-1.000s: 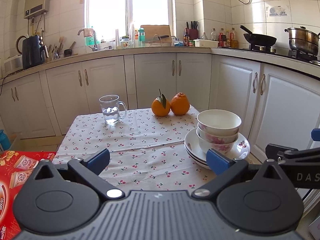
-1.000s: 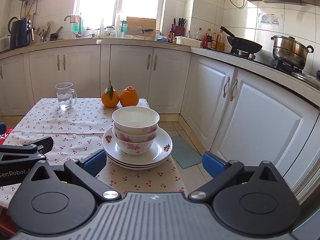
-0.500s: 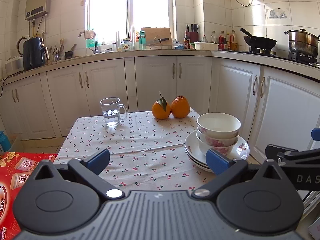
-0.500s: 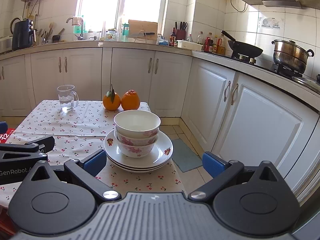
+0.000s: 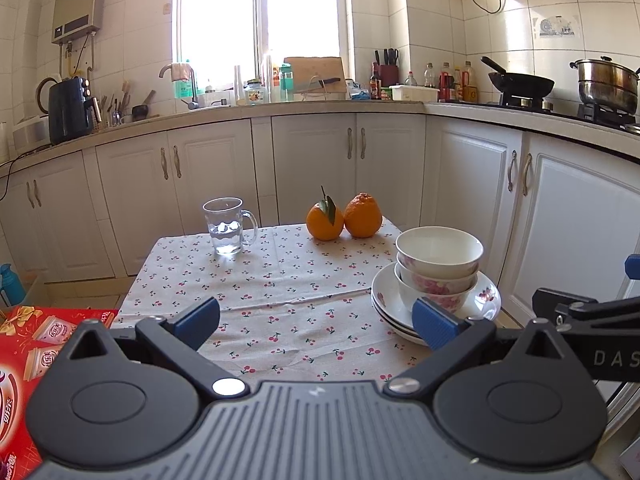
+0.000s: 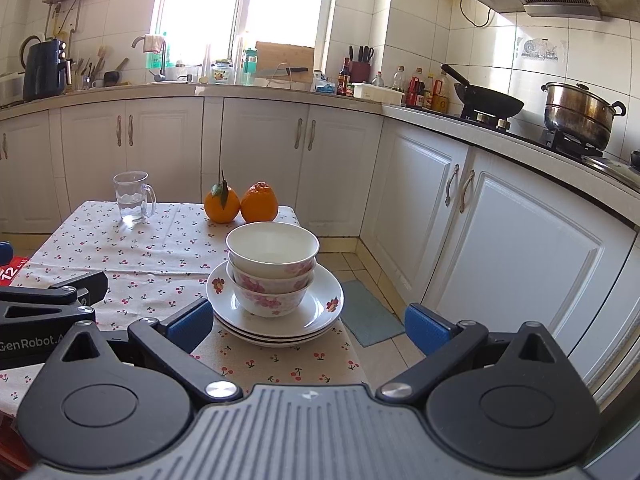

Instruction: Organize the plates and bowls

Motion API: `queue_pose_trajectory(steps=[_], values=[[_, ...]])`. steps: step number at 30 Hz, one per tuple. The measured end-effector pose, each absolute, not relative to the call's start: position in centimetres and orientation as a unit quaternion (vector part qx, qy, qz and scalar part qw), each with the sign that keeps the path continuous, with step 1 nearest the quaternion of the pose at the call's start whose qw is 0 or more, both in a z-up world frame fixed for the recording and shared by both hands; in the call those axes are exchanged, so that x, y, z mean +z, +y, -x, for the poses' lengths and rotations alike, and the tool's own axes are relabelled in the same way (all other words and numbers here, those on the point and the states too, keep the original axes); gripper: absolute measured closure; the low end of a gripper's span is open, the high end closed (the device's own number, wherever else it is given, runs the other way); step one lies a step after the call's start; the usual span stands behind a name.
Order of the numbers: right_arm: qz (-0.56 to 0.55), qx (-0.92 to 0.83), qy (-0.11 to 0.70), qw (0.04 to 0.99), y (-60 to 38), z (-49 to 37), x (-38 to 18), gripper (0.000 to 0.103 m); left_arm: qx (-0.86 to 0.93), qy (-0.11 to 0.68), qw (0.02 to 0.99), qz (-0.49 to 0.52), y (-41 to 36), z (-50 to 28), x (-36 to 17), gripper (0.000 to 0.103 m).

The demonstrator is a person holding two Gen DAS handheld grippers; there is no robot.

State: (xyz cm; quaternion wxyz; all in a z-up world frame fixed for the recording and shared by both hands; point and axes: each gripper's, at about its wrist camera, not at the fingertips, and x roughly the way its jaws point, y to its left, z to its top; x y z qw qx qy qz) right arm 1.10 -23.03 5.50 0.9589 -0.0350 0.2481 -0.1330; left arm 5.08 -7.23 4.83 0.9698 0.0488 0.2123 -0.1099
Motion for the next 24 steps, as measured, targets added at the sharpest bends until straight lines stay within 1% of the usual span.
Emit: queue_pose_trajectory(steps=[24], values=[[0.042, -0.128, 0.249, 0.959, -22.83, -1.11, 5.55, 0.000, -0.118, 0.213, 0.969, -0.042, -6.81, -5.39, 4.81, 0.001]])
